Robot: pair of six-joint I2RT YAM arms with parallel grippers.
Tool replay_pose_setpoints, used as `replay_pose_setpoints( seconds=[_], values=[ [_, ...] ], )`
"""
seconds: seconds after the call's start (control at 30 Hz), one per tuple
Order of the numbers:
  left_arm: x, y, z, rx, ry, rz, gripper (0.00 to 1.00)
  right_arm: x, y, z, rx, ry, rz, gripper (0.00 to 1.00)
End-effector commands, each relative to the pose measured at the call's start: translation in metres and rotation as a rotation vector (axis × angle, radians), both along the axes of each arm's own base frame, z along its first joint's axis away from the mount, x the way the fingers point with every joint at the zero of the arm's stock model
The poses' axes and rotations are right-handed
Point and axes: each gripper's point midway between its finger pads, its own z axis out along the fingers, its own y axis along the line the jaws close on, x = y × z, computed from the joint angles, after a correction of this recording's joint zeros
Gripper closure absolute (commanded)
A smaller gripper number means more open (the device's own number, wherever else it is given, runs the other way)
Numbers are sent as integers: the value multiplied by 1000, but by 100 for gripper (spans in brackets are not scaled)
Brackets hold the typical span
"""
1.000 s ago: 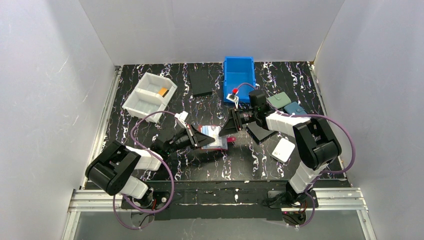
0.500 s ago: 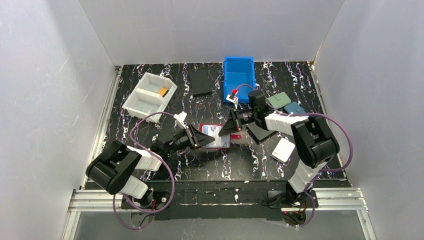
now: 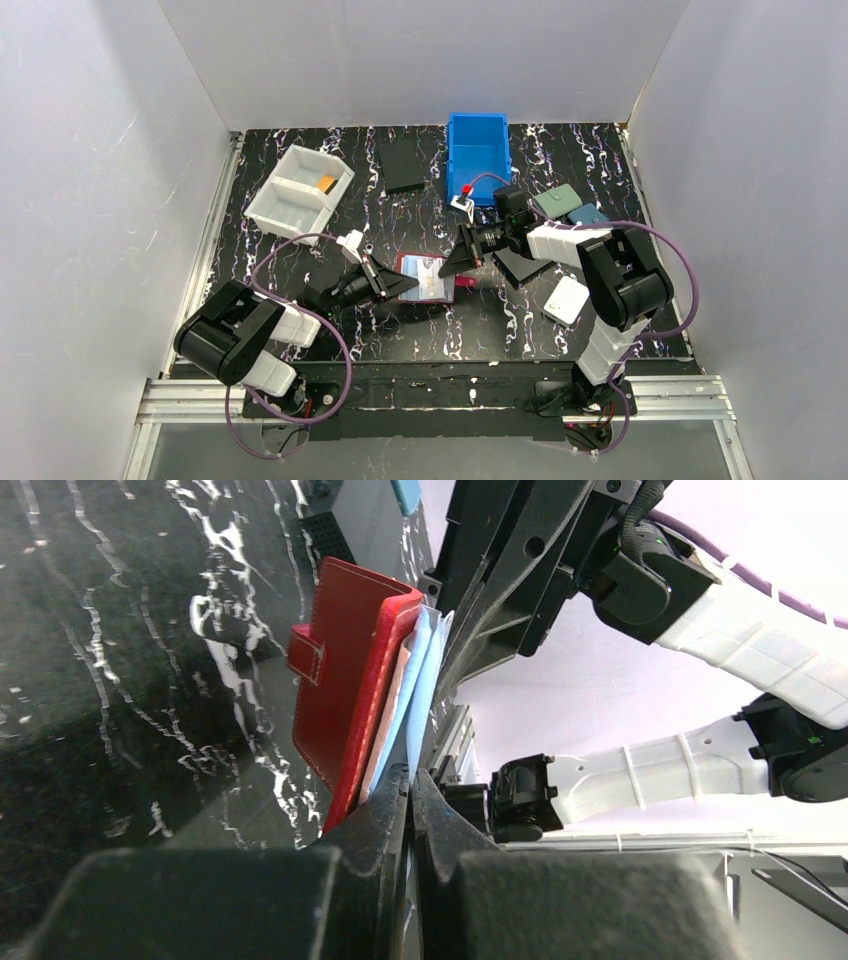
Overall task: Take the credit cards out of the card holder
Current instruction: Remove the credit card from the card holder.
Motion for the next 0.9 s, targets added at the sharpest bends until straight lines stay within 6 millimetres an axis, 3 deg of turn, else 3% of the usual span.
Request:
replay_pose_setpoints(
  seconds=[0.0, 0.2, 0.4, 0.7, 0.8, 0.87],
  values=[
    [7, 9, 4, -14, -46, 43, 100, 15, -8, -25, -79, -23, -36, 99],
    [9, 17, -36, 65, 41, 54, 100, 25, -20, -45, -146, 2, -72, 99],
    [7, 18, -79, 133, 166, 50, 100, 30, -26, -46, -173, -40, -81, 99],
    [-9, 48, -97, 279, 265, 157, 97, 31, -27, -38, -154, -54, -79, 99],
    [-15, 62, -92, 346, 281, 201, 87, 31, -27, -36, -147, -57, -76, 99],
    [-25, 72, -95, 403, 314, 212, 73, 30, -26, -34, -141, -57, -71, 99]
  ],
)
